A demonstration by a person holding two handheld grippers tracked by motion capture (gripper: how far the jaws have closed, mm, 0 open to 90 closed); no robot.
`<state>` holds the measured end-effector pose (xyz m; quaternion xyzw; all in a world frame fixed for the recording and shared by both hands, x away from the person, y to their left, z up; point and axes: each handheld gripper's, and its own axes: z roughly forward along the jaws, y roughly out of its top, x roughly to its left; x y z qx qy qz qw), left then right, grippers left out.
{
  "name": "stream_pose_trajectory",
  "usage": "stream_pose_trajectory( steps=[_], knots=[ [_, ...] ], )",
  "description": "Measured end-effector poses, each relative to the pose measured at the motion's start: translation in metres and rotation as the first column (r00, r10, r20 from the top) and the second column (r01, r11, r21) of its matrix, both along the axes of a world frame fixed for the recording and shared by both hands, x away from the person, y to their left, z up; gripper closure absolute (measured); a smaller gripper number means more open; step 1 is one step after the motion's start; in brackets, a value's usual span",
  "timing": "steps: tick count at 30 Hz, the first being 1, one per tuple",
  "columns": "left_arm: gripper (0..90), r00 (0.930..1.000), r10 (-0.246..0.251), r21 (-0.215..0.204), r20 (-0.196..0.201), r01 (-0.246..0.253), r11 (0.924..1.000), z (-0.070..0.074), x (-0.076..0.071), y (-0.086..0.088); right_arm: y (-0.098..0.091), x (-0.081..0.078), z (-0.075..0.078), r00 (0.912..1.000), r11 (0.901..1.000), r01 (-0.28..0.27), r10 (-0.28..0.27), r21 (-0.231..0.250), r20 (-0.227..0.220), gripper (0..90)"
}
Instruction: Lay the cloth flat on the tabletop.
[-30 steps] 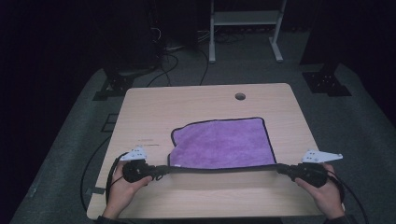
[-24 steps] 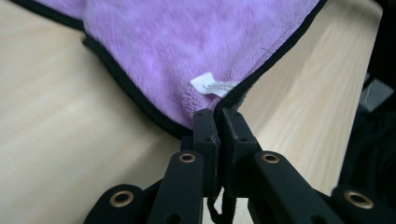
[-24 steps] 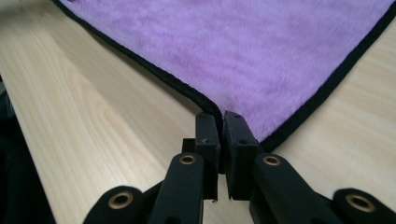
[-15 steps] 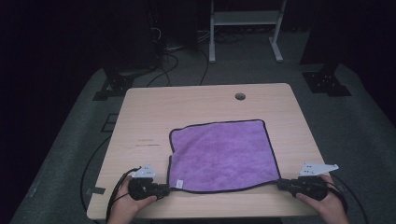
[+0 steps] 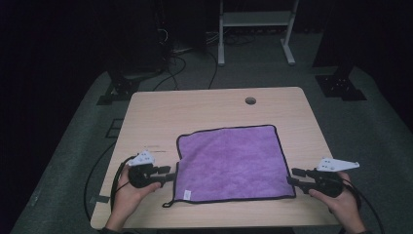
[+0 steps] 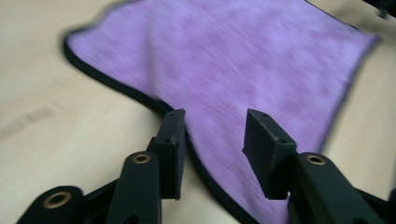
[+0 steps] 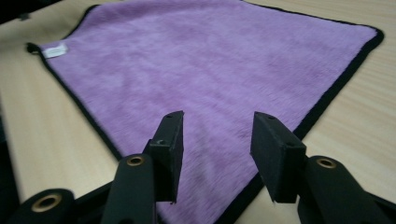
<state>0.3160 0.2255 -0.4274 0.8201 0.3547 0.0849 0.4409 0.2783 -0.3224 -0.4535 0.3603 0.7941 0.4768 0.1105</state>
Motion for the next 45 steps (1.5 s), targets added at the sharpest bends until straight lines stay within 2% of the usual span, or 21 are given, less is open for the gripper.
stream_pose_trajectory(
  steps=[1, 2, 3, 4, 5, 7, 8, 9, 11, 12, 15, 21, 22, 23, 26, 27, 29, 34, 39, 43, 45],
  knots=[
    [61.0, 0.9995, 0.027, 0.010, 0.017, -0.027, 0.9996, 0.003, 0.017, -0.001, 0.003, 0.008, -0.001, 1.0000, 0.9999, 0.007, -0.007, -0.009, 0.000, 52.6],
    [61.2, 0.9995, 0.027, 0.010, 0.017, -0.027, 0.9996, 0.003, 0.017, -0.001, 0.003, 0.008, -0.001, 1.0000, 0.9999, 0.007, -0.007, -0.009, 0.000, 52.6],
    [61.5, 0.9978, 0.057, 0.032, 0.034, -0.058, 0.9978, 0.004, 0.034, -0.003, 0.007, 0.016, -0.001, 0.9999, 0.9996, 0.012, -0.011, -0.025, 0.006, 52.0],
    [62.5, 0.9978, 0.057, 0.032, 0.034, -0.058, 0.9978, 0.004, 0.034, -0.003, 0.007, 0.016, -0.001, 0.9999, 0.9996, 0.012, -0.011, -0.025, 0.006, 52.0],
    [62.8, 0.9952, 0.086, 0.039, 0.046, -0.088, 0.9954, 0.005, 0.049, -0.004, 0.011, 0.021, -0.002, 0.9999, 0.9994, 0.013, -0.013, -0.033, 0.011, 51.8],
    [62.5, 0.9946, 0.093, 0.052, 0.047, -0.095, 0.9941, 0.004, 0.056, -0.005, 0.015, 0.025, -0.001, 0.9997, 0.9987, 0.014, -0.013, -0.050, 0.018, 51.7],
    [61.8, 0.9929, 0.111, 0.062, 0.043, -0.113, 0.9916, 0.000, 0.071, -0.008, 0.016, 0.027, -0.001, 0.9998, 0.9988, 0.012, -0.012, -0.048, 0.019, 51.5],
    [61.0, 0.9929, 0.111, 0.062, 0.043, -0.113, 0.9916, 0.000, 0.071, -0.008, 0.016, 0.027, -0.001, 0.9998, 0.9988, 0.012, -0.012, -0.048, 0.019, 51.5],
    [60.3, 0.9898, 0.138, 0.091, 0.033, -0.141, 0.9858, -0.009, 0.091, -0.013, 0.018, 0.031, -0.001, 0.9997, 0.9984, 0.015, -0.014, -0.055, 0.022, 51.3],
    [60.1, 0.9898, 0.138, 0.091, 0.033, -0.141, 0.9858, -0.009, 0.091, -0.013, 0.018, 0.031, -0.001, 0.9997, 0.9984, 0.015, -0.014, -0.055, 0.022, 51.3],
    [59.8, 0.9850, 0.169, 0.141, 0.036, -0.172, 0.9748, -0.020, 0.111, -0.018, 0.020, 0.034, -0.002, 0.9996, 0.9979, 0.015, -0.014, -0.063, 0.026, 51.2],
    [62.4, 0.9833, 0.181, 0.147, 0.013, -0.181, 0.9724, -0.029, 0.132, -0.023, 0.022, 0.036, -0.003, 0.9995, 0.9974, 0.018, -0.016, -0.070, 0.025, 51.2],
    [64.5, 0.9838, 0.179, 0.159, 0.011, -0.178, 0.9709, -0.031, 0.135, -0.025, 0.022, 0.036, -0.004, 0.9996, 0.9973, 0.017, -0.015, -0.072, 0.025, 51.2],
    [69.3, 0.9833, 0.182, 0.192, 0.005, -0.179, 0.9648, -0.034, 0.141, -0.027, 0.022, 0.036, -0.004, 0.9995, 0.9973, 0.019, -0.017, -0.071, 0.026, 51.2],
    [79.7, 0.9822, 0.188, 0.192, -0.006, -0.183, 0.9642, -0.039, 0.145, -0.028, 0.022, 0.036, -0.004, 0.9995, 0.9974, 0.020, -0.018, -0.070, 0.028, 51.3],
    [82.8, 0.9835, 0.181, 0.177, -0.008, -0.176, 0.9682, -0.041, 0.146, -0.027, 0.021, 0.036, -0.003, 0.9993, 0.9973, 0.023, -0.021, -0.070, 0.029, 51.5],
    [87.1, 0.9828, 0.185, 0.189, -0.007, -0.180, 0.9654, -0.039, 0.148, -0.027, 0.021, 0.036, -0.004, 0.9994, 0.9973, 0.024, -0.022, -0.069, 0.029, 51.6],
    [88.2, 0.9785, 0.206, 0.194, 0.019, -0.205, 0.9593, -0.036, 0.156, -0.028, 0.021, 0.036, -0.004, 0.9993, 0.9970, 0.024, -0.022, -0.073, 0.031, 51.8],
    [88.4, 0.9707, 0.236, 0.217, 0.045, -0.240, 0.9461, -0.038, 0.170, -0.025, 0.017, 0.038, -0.005, 0.9981, 0.9952, 0.053, -0.051, -0.082, 0.036, 52.0],
    [88.1, 0.9690, 0.244, 0.206, 0.039, -0.247, 0.9471, -0.040, 0.174, -0.024, 0.015, 0.041, -0.006, 0.9959, 0.9905, 0.085, -0.081, -0.108, 0.040, 49.6],
    [80.7, 0.9704, 0.238, 0.185, 0.037, -0.241, 0.9527, -0.040, 0.173, -0.023, 0.013, 0.047, -0.009, 0.9891, 0.9801, 0.145, -0.140, -0.136, 0.047, 46.1]
  ],
)
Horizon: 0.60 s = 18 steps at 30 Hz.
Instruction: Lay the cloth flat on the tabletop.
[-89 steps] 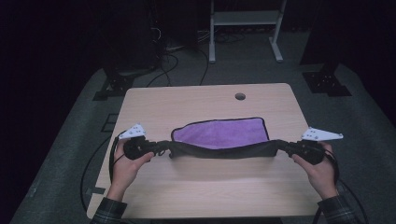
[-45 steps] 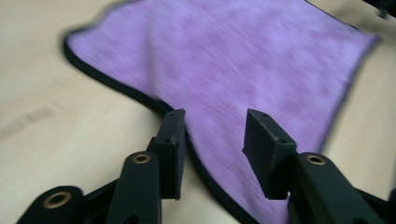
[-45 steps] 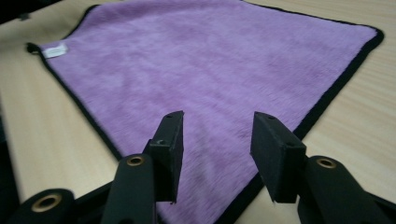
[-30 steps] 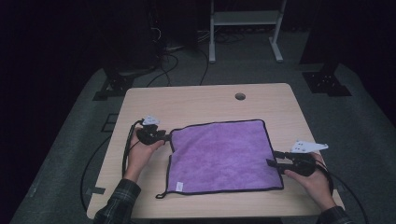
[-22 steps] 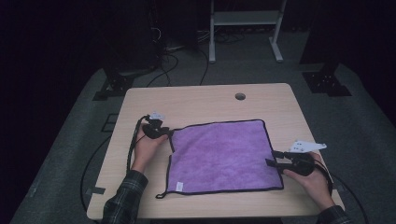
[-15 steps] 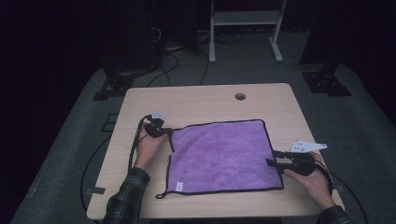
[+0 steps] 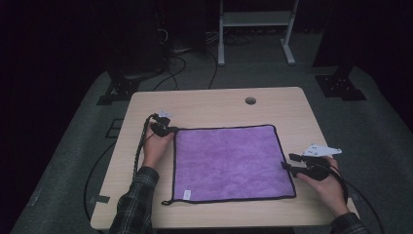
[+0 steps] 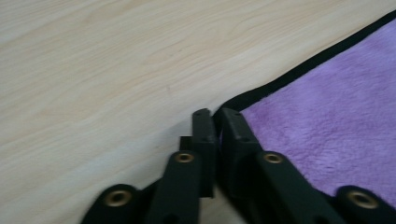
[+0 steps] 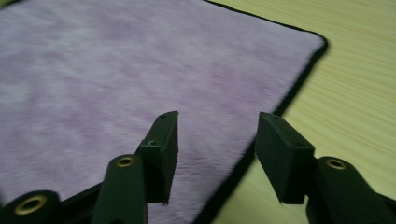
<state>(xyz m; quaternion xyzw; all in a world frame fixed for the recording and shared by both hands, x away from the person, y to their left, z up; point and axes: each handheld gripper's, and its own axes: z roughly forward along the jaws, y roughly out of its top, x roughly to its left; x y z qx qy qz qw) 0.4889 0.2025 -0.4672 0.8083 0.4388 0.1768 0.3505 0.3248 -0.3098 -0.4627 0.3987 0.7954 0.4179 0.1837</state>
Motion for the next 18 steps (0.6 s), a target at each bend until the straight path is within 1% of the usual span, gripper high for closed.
stream_pose_trajectory(
  steps=[1, 2, 3, 4, 5, 6, 7, 8, 9, 10, 11, 12, 13, 14, 15, 16, 17, 18],
  knots=[
    [80.7, 1.0000, -0.003, -0.031, -0.008, 0.003, 0.9995, 0.000, -0.001, 0.001, 0.000, 0.000, 0.000, 1.0000, 1.0000, 0.000, 0.000, 0.000, 0.000, 46.1],
    [76.4, 0.9997, -0.008, -0.055, -0.021, 0.006, 0.9985, 0.002, -0.003, 0.003, -0.001, 0.002, -0.001, 0.9998, 0.9997, 0.021, -0.021, -0.011, 0.003, 45.0],
    [71.8, 0.9997, -0.019, -0.065, -0.012, 0.018, 0.9978, 0.005, -0.008, 0.006, -0.005, 0.007, -0.003, 0.9985, 0.9983, 0.055, -0.055, -0.019, 0.001, 43.5],
    [69.6, 0.9997, -0.024, -0.073, -0.010, 0.023, 0.9970, 0.008, -0.011, 0.007, -0.007, 0.010, -0.004, 0.9975, 0.9972, 0.070, -0.070, -0.027, 0.001, 43.1],
    [68.0, 0.9997, -0.024, -0.073, -0.010, 0.023, 0.9970, 0.008, -0.011, 0.007, -0.007, 0.010, -0.004, 0.9975, 0.9972, 0.070, -0.070, -0.027, 0.001, 43.1],
    [67.4, 0.9992, -0.040, -0.091, -0.008, 0.039, 0.9950, 0.013, -0.018, 0.009, -0.011, 0.015, -0.006, 0.9946, 0.9945, 0.104, -0.104, -0.015, 0.004, 42.9],
    [67.1, 0.9992, -0.040, -0.091, -0.008, 0.039, 0.9950, 0.013, -0.018, 0.009, -0.011, 0.015, -0.006, 0.9946, 0.9945, 0.104, -0.104, -0.015, 0.004, 42.9],
    [66.5, 0.9977, -0.068, -0.109, -0.007, 0.066, 0.9919, 0.017, -0.026, 0.011, -0.014, 0.020, -0.009, 0.9917, 0.9917, 0.128, -0.128, -0.011, -0.005, 42.8],
    [65.9, 0.9977, -0.068, -0.109, -0.007, 0.066, 0.9919, 0.017, -0.026, 0.011, -0.014, 0.020, -0.009, 0.9917, 0.9917, 0.128, -0.128, -0.011, -0.005, 42.8],
    [65.0, 0.9942, -0.107, -0.083, -0.004, 0.107, 0.9908, 0.018, -0.034, 0.012, -0.018, 0.023, -0.012, 0.9881, 0.9878, 0.154, -0.154, -0.024, -0.003, 42.8],
    [63.8, 0.9942, -0.107, -0.083, -0.004, 0.107, 0.9908, 0.018, -0.034, 0.012, -0.018, 0.023, -0.012, 0.9881, 0.9878, 0.154, -0.154, -0.024, -0.003, 42.8],
    [63.8, 0.9936, -0.113, -0.064, 0.002, 0.113, 0.9916, 0.019, -0.039, 0.012, -0.019, 0.024, -0.012, 0.9864, 0.9860, 0.164, -0.165, -0.028, -0.002, 42.4],
    [63.3, 0.9941, -0.108, -0.058, -0.003, 0.108, 0.9925, 0.019, -0.044, 0.013, -0.021, 0.025, -0.013, 0.9852, 0.9847, 0.172, -0.172, -0.031, 0.003, 42.2],
    [63.7, 0.9934, -0.113, -0.029, 0.015, 0.114, 0.9931, 0.020, -0.052, 0.014, -0.024, 0.027, -0.014, 0.9815, 0.9810, 0.191, -0.191, -0.030, 0.002, 41.9],
    [63.4, 0.9934, -0.113, -0.029, 0.015, 0.114, 0.9931, 0.020, -0.052, 0.014, -0.025, 0.028, -0.015, 0.9803, 0.9797, 0.197, -0.197, -0.035, 0.003, 41.9],
    [62.5, 0.9926, -0.119, -0.012, 0.021, 0.120, 0.9927, 0.020, -0.057, 0.015, -0.027, 0.028, -0.015, 0.9786, 0.9779, 0.206, -0.206, -0.037, 0.001, 41.9],
    [62.5, 0.9928, -0.117, -0.018, 0.024, 0.118, 0.9929, 0.020, -0.062, 0.015, -0.027, 0.028, -0.015, 0.9786, 0.9779, 0.206, -0.206, -0.037, 0.001, 41.9],
    [62.7, 0.9929, -0.115, -0.049, 0.031, 0.117, 0.9920, 0.019, -0.071, 0.017, -0.028, 0.029, -0.016, 0.9758, 0.9750, 0.218, -0.219, -0.039, -0.004, 41.7]
  ],
)
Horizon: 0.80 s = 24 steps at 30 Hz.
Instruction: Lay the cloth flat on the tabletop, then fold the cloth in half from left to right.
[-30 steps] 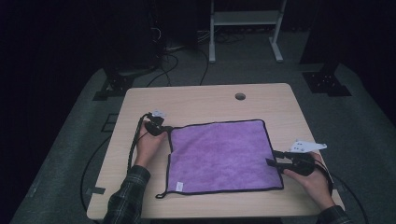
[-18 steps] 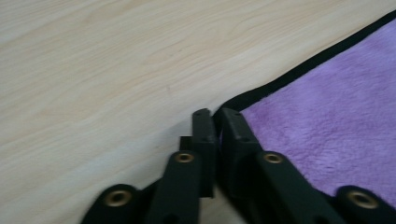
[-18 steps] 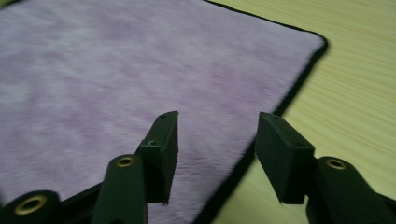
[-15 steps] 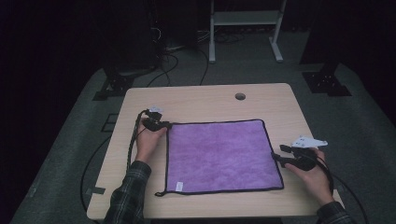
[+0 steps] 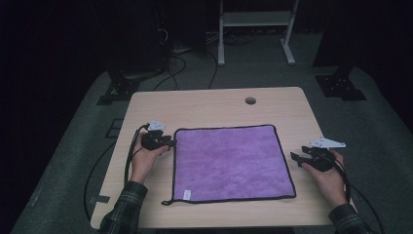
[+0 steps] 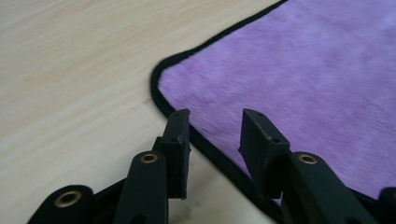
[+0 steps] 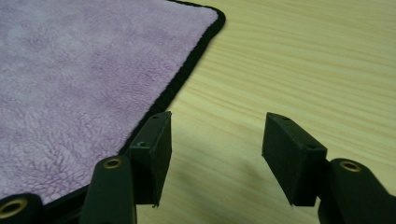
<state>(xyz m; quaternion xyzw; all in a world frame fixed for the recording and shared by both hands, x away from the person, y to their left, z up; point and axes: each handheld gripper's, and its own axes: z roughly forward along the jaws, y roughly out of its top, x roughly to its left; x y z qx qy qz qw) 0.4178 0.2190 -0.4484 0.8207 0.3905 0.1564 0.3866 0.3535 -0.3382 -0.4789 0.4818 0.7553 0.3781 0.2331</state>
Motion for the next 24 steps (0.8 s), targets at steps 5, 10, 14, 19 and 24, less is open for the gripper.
stream_pose_trajectory(
  steps=[5, 10, 14, 19, 24],
  knots=[
    [58.6, 0.9999, 0.009, -0.007, 0.014, -0.009, 0.9999, -0.001, -0.019, -0.001, -0.003, 0.000, -0.001, 0.9999, 0.9999, 0.016, -0.016, -0.005, 0.000, 41.3],
    [60.4, 1.0000, 0.008, -0.021, 0.003, -0.008, 0.9997, -0.004, -0.041, -0.002, -0.003, 0.001, -0.003, 0.9999, 0.9996, 0.015, -0.015, -0.025, -0.007, 40.4],
    [59.6, 0.9995, 0.022, -0.043, -0.022, -0.023, 0.9988, -0.014, -0.051, -0.003, -0.003, 0.003, -0.005, 0.9998, 0.9995, 0.010, -0.010, -0.028, -0.017, 39.5],
    [57.6, 0.9980, 0.059, -0.041, -0.025, -0.060, 0.9974, -0.020, -0.052, -0.004, -0.003, 0.003, -0.006, 0.9994, 0.9991, 0.006, -0.008, -0.042, -0.035, 38.3],
    [58.2, 0.9966, 0.072, -0.024, -0.041, -0.073, 0.9970, -0.027, -0.047, -0.008, -0.005, 0.004, -0.006, 0.9986, 0.9996, 0.007, -0.009, -0.027, -0.052, 36.4]
  ],
)
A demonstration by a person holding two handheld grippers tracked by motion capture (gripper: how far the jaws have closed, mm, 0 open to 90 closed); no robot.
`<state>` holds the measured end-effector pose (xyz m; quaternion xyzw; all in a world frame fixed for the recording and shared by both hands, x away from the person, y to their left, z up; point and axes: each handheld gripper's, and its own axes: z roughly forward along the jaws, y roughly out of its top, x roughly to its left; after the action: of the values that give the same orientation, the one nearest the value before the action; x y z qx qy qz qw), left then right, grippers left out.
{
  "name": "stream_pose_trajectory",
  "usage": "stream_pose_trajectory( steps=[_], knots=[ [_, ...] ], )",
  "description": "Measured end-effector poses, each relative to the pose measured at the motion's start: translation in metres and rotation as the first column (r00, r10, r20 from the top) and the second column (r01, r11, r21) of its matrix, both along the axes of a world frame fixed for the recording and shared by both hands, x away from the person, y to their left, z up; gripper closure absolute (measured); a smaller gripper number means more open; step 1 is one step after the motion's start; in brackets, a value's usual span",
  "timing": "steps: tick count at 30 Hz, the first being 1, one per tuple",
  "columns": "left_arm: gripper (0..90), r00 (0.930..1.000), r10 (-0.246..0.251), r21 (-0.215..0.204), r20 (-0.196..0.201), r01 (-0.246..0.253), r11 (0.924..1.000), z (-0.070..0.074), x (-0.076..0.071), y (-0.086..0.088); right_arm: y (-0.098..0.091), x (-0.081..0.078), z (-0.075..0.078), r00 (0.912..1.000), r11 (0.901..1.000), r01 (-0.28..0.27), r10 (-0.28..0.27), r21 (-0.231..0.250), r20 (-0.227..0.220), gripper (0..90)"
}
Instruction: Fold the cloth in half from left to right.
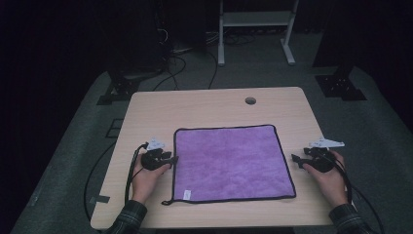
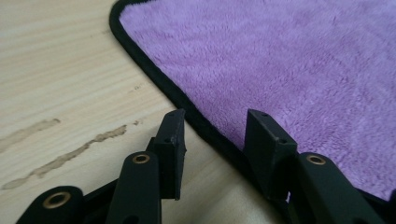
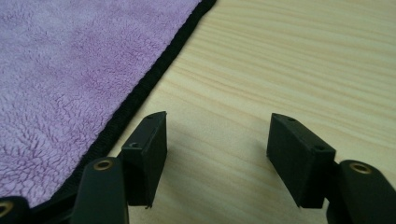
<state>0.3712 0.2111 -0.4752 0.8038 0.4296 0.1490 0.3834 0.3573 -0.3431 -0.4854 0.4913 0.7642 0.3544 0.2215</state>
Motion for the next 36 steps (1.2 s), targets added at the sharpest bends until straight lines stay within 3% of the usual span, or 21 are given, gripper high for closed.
stream_pose_trajectory(
  steps=[5, 9, 13, 14, 18, 25, 28, 33, 36],
  knots=[
    [64.3, 0.9995, 0.024, 0.024, 0.021, -0.024, 0.9994, -0.001, 0.000, -0.002, 0.000, 0.000, 0.000, 1.0000, 1.0000, 0.000, 0.000, 0.004, -0.006, 35.2],
    [71.1, 0.9987, 0.045, 0.013, 0.022, -0.046, 0.9989, -0.001, -0.003, -0.005, 0.000, 0.000, 0.000, 1.0000, 1.0000, -0.004, 0.004, 0.004, -0.007, 33.7],
    [78.1, 0.9976, 0.069, -0.017, 0.001, -0.069, 0.9975, -0.002, -0.004, -0.008, 0.000, 0.000, 0.000, 0.9999, 1.0000, -0.008, 0.008, 0.003, -0.007, 33.2],
    [82.5, 0.9965, 0.083, -0.040, -0.014, -0.083, 0.9957, -0.002, -0.003, -0.008, 0.000, 0.000, 0.000, 0.9999, 1.0000, -0.009, 0.009, 0.003, -0.007, 33.1],
    [87.2, 0.9965, 0.077, -0.047, -0.031, -0.078, 0.9958, -0.001, -0.002, -0.009, 0.000, 0.000, 0.000, 0.9999, 1.0000, -0.009, 0.009, 0.003, -0.008, 32.9],
    [88.2, 0.9948, 0.083, -0.062, -0.058, -0.087, 0.9942, 0.000, 0.000, -0.005, 0.000, 0.000, 0.000, 0.9999, 0.9999, -0.011, 0.011, 0.003, -0.008, 32.6],
    [88.3, 0.9936, 0.095, -0.087, -0.061, -0.100, 0.9912, 0.005, 0.000, 0.004, 0.000, 0.000, 0.000, 0.9999, 0.9999, -0.012, 0.012, 0.003, -0.008, 32.3],
    [88.3, 0.9918, 0.112, -0.089, -0.061, -0.117, 0.9891, 0.010, 0.000, 0.015, 0.000, 0.000, 0.000, 0.9999, 0.9999, -0.014, 0.014, 0.002, -0.007, 32.1],
    [88.3, 0.9918, 0.111, -0.128, -0.064, -0.118, 0.9848, 0.015, -0.002, 0.023, 0.000, 0.000, 0.000, 0.9999, 0.9999, -0.013, 0.013, 0.003, -0.009, 32.1]
  ],
)
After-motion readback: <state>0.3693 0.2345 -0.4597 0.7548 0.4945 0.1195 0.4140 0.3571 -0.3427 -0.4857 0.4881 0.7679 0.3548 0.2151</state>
